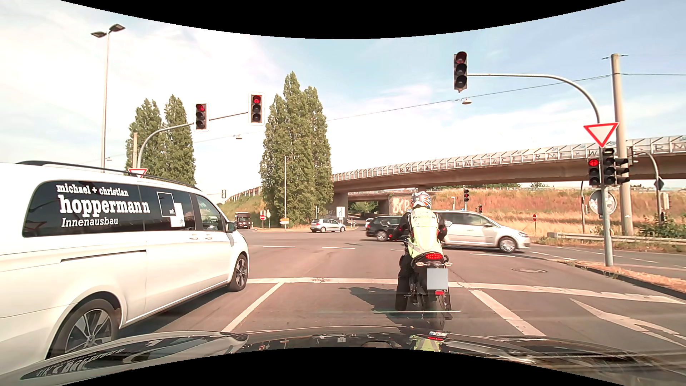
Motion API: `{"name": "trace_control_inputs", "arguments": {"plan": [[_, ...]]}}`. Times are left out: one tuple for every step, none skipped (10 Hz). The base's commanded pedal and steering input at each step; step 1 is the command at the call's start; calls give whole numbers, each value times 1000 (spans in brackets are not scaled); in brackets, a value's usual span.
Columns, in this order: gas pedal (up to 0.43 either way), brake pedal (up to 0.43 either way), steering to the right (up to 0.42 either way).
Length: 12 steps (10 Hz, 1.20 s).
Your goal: Follow the waypoints while adhering to traffic rules and regulations
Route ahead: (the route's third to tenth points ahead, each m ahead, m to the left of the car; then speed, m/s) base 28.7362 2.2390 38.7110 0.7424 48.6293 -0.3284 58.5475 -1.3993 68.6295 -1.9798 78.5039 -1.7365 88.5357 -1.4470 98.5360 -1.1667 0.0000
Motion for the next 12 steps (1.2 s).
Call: {"name": "trace_control_inputs", "arguments": {"plan": [[0,0,124],[0,0,124],[0,0,124],[0,0,124],[0,0,123],[0,0,124],[0,0,123],[0,0,124],[0,0,124],[0,0,124],[0,0,124],[0,0,124]]}}
